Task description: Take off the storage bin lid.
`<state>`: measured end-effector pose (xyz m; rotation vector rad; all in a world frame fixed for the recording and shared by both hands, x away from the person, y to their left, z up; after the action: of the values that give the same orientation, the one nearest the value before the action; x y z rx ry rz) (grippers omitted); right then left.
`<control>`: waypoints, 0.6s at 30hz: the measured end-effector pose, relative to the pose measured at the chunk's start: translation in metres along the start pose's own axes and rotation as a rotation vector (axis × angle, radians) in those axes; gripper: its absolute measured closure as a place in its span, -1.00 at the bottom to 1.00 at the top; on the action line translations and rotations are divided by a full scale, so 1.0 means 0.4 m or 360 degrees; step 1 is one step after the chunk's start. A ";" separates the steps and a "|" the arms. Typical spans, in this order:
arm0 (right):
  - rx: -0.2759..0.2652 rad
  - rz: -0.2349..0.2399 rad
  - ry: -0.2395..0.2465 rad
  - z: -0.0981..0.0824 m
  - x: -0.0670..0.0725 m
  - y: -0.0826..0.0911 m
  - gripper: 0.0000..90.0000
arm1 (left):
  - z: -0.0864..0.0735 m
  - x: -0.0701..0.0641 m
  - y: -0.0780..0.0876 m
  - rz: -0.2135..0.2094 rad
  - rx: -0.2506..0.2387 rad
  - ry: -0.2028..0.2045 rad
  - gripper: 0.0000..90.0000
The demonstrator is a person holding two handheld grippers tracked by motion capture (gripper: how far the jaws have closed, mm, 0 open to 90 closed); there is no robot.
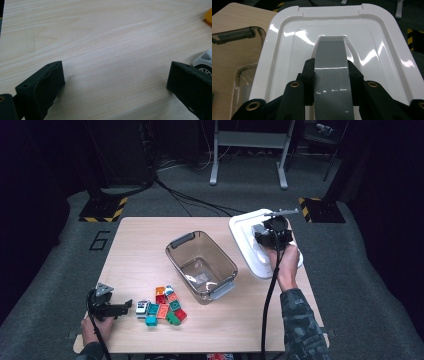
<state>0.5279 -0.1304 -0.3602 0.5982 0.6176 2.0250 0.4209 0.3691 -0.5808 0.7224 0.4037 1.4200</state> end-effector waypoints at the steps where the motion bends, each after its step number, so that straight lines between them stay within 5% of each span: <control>1: -0.0001 -0.0006 -0.0005 -0.003 -0.007 0.001 0.49 | 0.000 0.000 0.000 -0.0001 0.0002 -0.0001 -0.98; 18: 0.0073 -0.0163 -0.0170 -0.115 -0.147 -0.048 0.49 | 0.000 0.000 0.000 0.0000 0.0001 0.0001 -0.98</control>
<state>0.5389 -0.1813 -0.4173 0.6838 0.6198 1.8751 0.4207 0.3690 -0.5808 0.7226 0.4047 1.4199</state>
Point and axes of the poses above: each handheld gripper's, and its own axes: y roughly backward along the jaws, z roughly out of its top, x roughly to its left, the point moved 7 cm from there along -y, roughly forward along the jaws, and after that the axes turned 14 degrees about z, right-handed, at the moved point
